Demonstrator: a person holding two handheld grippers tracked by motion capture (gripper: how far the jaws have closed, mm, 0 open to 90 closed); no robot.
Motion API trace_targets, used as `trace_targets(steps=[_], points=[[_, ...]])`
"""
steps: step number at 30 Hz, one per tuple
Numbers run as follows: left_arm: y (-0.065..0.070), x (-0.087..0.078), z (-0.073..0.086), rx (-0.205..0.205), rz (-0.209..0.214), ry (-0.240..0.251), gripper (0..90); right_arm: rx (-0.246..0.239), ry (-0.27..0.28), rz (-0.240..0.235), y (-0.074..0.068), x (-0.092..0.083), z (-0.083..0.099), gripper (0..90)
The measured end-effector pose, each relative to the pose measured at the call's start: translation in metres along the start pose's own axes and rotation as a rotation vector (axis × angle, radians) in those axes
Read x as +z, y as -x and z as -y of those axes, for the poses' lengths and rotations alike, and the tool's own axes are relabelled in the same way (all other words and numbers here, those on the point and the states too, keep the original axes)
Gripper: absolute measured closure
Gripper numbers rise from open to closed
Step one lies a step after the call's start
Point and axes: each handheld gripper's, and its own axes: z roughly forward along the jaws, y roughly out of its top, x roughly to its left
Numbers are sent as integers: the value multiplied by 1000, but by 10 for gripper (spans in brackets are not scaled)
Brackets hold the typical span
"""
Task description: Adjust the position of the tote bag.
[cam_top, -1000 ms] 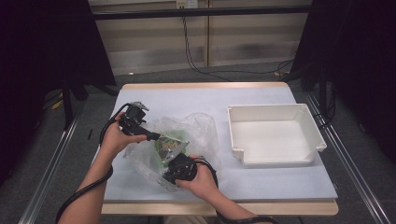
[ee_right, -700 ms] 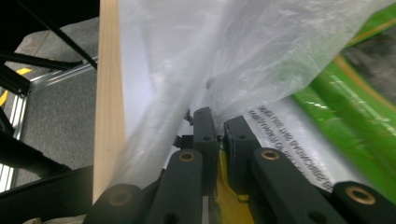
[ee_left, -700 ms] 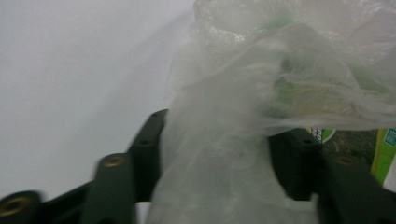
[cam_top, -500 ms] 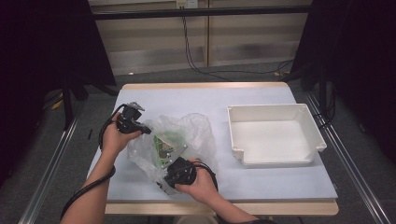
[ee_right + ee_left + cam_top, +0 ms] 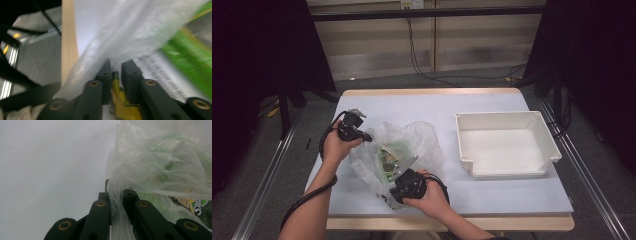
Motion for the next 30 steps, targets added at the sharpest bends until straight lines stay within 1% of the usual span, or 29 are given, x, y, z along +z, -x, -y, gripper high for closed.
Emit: trace_targets(steps=[1,2,4,5,6,7,8,9,10,11,12,13,14,15,16,17,18,19,20,21,22,23,24,25,26,27,28,29,30], points=[[-1,-2,-1,21,1,-19,862,16,8,13,1,-2,-2,734],[-1,-3,-1,18,7,-21,862,16,18,27,3,-3,-3,716],[-1,-5,-2,19,18,-12,858,33,22,47,5,-5,-6,679],[3,-4,-1,-29,23,22,848,40,22,56,6,-5,-8,652],[2,-7,-2,1,26,-8,823,36,22,57,7,-5,-9,644],[1,-9,-2,22,23,-16,787,36,26,57,9,-5,-10,642],[2,-9,-3,12,26,-12,727,35,23,56,10,-4,-10,642],[6,-8,-3,-52,30,28,664,35,20,61,11,-3,-10,648],[5,-10,-4,-33,28,17,612,43,15,58,11,-2,-9,657],[7,-10,-4,-74,27,48,559,40,12,54,12,0,-9,668],[7,-11,-5,-63,37,45,501,42,4,49,11,2,-8,682],[9,-10,-7,-64,29,43,446,40,-4,48,11,3,-7,694],[10,-8,-8,-64,21,29,388,34,-3,45,10,5,-7,707],[10,-6,-10,-55,18,2,319,33,-7,45,9,7,-7,721],[12,-3,-10,-69,15,8,277,33,-9,40,9,9,-7,735],[11,-2,-11,-62,3,-7,277,25,-10,35,8,11,-7,747],[10,0,-11,-40,0,-35,278,23,-12,32,7,13,-8,756],[11,4,-10,-75,8,-12,296,24,-18,29,7,15,-8,760],[10,6,-9,-70,4,-15,360,25,-22,27,6,17,-8,770],[10,9,-8,-72,-9,-24,391,14,-18,21,6,20,-8,784],[9,11,-7,-67,-21,-44,437,22,-19,20,5,21,-8,792],[8,13,-6,-69,-32,-41,505,12,-14,13,5,22,-9,796],[7,14,-5,-78,-25,-32,549,16,-14,13,4,23,-9,800],[6,16,-4,-86,-32,-32,585,19,-13,10,3,24,-10,805],[5,17,-4,-78,-53,-44,631,7,-10,6,4,24,-10,813],[3,18,-4,-67,-44,-52,691,3,-10,1,4,25,-11,823],[2,20,-4,-69,-42,-47,735,10,-9,0,4,25,-11,832],[1,22,-4,-85,-47,-40,760,9,-10,-7,4,26,-11,842],[-1,23,-3,-84,-45,-48,793,1,-8,-13,4,26,-10,848]])
